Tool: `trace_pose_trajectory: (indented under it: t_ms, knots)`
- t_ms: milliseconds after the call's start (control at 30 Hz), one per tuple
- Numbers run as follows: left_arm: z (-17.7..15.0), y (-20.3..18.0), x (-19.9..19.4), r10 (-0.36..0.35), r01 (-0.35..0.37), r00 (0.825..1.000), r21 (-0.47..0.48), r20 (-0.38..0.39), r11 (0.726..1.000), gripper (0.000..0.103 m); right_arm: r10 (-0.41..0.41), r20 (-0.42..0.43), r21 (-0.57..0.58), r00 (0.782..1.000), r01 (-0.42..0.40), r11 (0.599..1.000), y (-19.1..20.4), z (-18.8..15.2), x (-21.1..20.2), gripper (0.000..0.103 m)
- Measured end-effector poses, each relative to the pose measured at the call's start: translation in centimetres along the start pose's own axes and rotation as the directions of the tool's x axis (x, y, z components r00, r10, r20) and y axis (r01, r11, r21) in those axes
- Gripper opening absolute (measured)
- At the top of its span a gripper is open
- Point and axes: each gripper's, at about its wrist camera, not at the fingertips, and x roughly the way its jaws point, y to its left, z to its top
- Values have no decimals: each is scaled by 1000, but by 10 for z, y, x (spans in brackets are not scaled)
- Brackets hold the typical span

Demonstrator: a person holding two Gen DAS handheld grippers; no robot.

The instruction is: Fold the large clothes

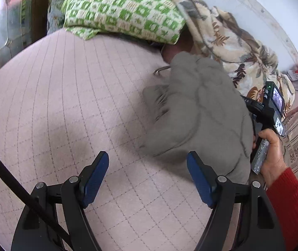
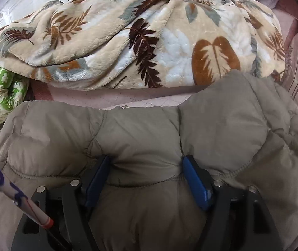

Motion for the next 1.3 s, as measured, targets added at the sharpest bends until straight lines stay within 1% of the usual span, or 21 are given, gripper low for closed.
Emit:
trace_pose_trajectory:
  t_ms: [100, 167, 200, 300, 433, 500, 533, 600, 633, 700, 800, 833, 867, 900, 933, 967, 1033, 1100, 1200, 1233, 1300]
  knots:
    - [-1, 2, 0, 13, -13, 1000, -13, 8, 1000, 76, -26, -14, -32, 1000, 26, 999, 6, 2, -2, 76]
    - [-3, 1, -3, 31, -31, 999, 0, 19, 1000, 76, -72, -51, -79, 996, 67, 995, 16, 10, -12, 77]
    - [-4, 0, -6, 34, -34, 999, 1, 23, 999, 76, -86, -44, -90, 995, 82, 993, 19, 13, -22, 77]
    - [-5, 3, -14, 32, -32, 998, -6, 46, 999, 76, -15, 32, -103, 999, 19, 995, 34, 13, -73, 77]
    - [-5, 5, -18, 48, -48, 997, -10, 65, 999, 76, 90, 36, -188, 995, -82, 979, 69, -8, -107, 77]
    - [-6, 6, -17, 40, -39, 998, -16, 54, 999, 76, 126, -3, -224, 992, -123, 967, 90, -25, -102, 77]
    - [-6, 7, -16, 34, -34, 998, -18, 46, 999, 76, 125, -21, -232, 992, -127, 964, 99, -33, -96, 77]
    - [-6, 6, -15, 32, -32, 999, -15, 39, 999, 76, 83, -31, -244, 996, -88, 966, 112, -50, -76, 82]
    - [-5, 6, -15, 38, -37, 998, -12, 41, 999, 76, 47, -16, -257, 999, -49, 965, 119, -57, -64, 83]
    - [-4, 6, -15, 50, -49, 998, -9, 50, 999, 76, 13, 4, -273, 1000, -12, 962, 123, -61, -54, 86]
    - [-4, 6, -12, 54, -54, 997, -10, 46, 999, 76, 11, -33, -285, 999, -20, 958, 123, -53, -55, 86]
    - [-5, 6, -10, 56, -56, 998, -8, 41, 998, 76, 40, -37, -287, 998, -49, 957, 118, -45, -64, 85]
    - [-5, 6, -10, 58, -58, 998, -7, 39, 998, 76, 68, -11, -285, 998, -68, 956, 109, -38, -78, 84]
    - [-6, 6, -9, 62, -61, 997, -7, 37, 998, 76, 68, 22, -285, 997, -59, 957, 100, -31, -89, 84]
    - [-6, 6, -9, 61, -61, 997, -7, 36, 998, 76, 50, 72, -283, 996, -28, 959, 83, -22, -102, 84]
    - [-7, 6, -9, 61, -60, 997, -6, 38, 998, 76, 33, 91, -274, 995, -6, 962, 71, -17, -108, 84]
    - [-8, 3, -10, 66, -66, 997, 0, 45, 998, 76, -47, 108, -200, 993, 68, 977, 24, -4, -112, 84]
    - [-9, 2, -10, 74, -75, 996, 5, 51, 997, 76, -103, 82, -108, 991, 112, 988, -23, 1, -106, 84]
    - [-11, -1, -6, 81, -81, 996, 14, 44, 997, 76, -176, 12, 26, 984, 176, 984, -86, 1, -82, 84]
    - [-11, -2, -4, 81, -82, 996, 18, 40, 996, 76, -165, -38, 96, 986, 168, 981, -113, -4, -67, 85]
    - [-12, -4, -2, 89, -90, 995, 23, 37, 996, 76, -90, -85, 189, 992, 105, 976, -141, -10, -50, 90]
